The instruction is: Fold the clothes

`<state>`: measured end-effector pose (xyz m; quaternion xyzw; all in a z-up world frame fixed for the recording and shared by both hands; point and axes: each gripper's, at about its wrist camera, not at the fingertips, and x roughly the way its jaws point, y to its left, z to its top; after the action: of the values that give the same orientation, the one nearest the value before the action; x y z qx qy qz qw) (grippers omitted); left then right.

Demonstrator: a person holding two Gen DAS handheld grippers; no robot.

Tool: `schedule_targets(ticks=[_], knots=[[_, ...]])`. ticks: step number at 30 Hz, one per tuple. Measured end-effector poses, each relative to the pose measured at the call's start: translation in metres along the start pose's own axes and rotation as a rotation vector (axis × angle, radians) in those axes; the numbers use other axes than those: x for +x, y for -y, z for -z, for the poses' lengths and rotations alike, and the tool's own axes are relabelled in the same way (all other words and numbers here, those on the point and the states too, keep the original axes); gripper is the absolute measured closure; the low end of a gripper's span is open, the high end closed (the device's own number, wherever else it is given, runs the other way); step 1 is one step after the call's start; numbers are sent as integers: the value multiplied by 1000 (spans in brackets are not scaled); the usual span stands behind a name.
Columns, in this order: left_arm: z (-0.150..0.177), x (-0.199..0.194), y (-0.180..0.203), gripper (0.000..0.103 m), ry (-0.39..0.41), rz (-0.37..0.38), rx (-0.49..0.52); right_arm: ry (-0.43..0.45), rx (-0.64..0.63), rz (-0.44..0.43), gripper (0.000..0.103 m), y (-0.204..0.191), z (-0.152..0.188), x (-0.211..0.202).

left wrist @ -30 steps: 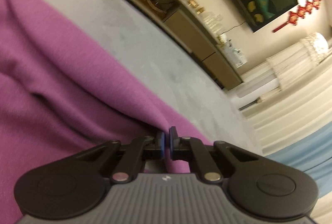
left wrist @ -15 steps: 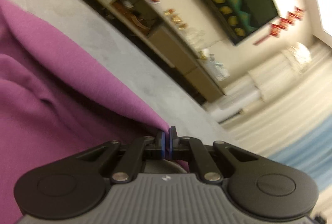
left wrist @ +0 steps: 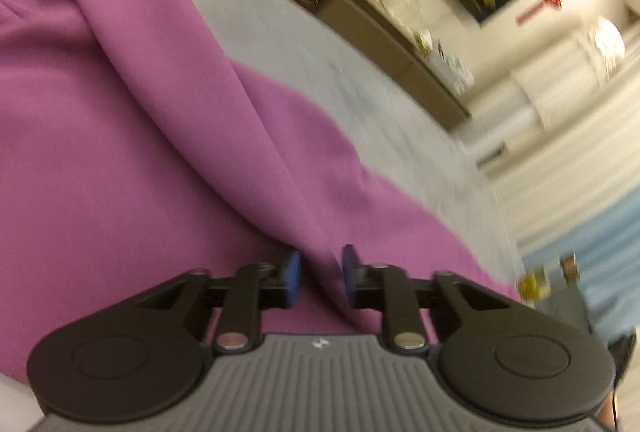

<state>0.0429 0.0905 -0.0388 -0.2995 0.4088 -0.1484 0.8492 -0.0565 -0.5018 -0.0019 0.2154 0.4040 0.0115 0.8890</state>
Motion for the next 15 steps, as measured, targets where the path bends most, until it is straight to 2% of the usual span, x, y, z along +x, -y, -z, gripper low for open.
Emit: schedule_targets(ticks=[1, 2, 4, 7, 10, 12, 13, 15], knots=[[-3, -1, -1, 73, 14, -7, -9, 12, 59, -33, 51, 7, 1, -4], [-6, -1, -2, 71, 25, -12, -18, 16, 121, -67, 47, 14, 3, -8], [-11, 0, -2, 66, 41, -29, -32, 25, 240, -131, 44, 25, 7, -15], [-14, 11, 0, 63, 39, -59, -26, 18, 378, -197, 40, 37, 13, -11], [-17, 22, 6, 63, 44, -93, 3, -3, 458, -187, 40, 41, 17, 4], [-19, 24, 9, 67, 57, -110, 24, 10, 495, -172, 40, 42, 19, 6], [-19, 24, 11, 77, 58, -116, 35, 28, 519, -157, 40, 43, 22, 2], [-20, 25, 14, 89, 62, -127, 58, 49, 532, -133, 40, 44, 25, 1]])
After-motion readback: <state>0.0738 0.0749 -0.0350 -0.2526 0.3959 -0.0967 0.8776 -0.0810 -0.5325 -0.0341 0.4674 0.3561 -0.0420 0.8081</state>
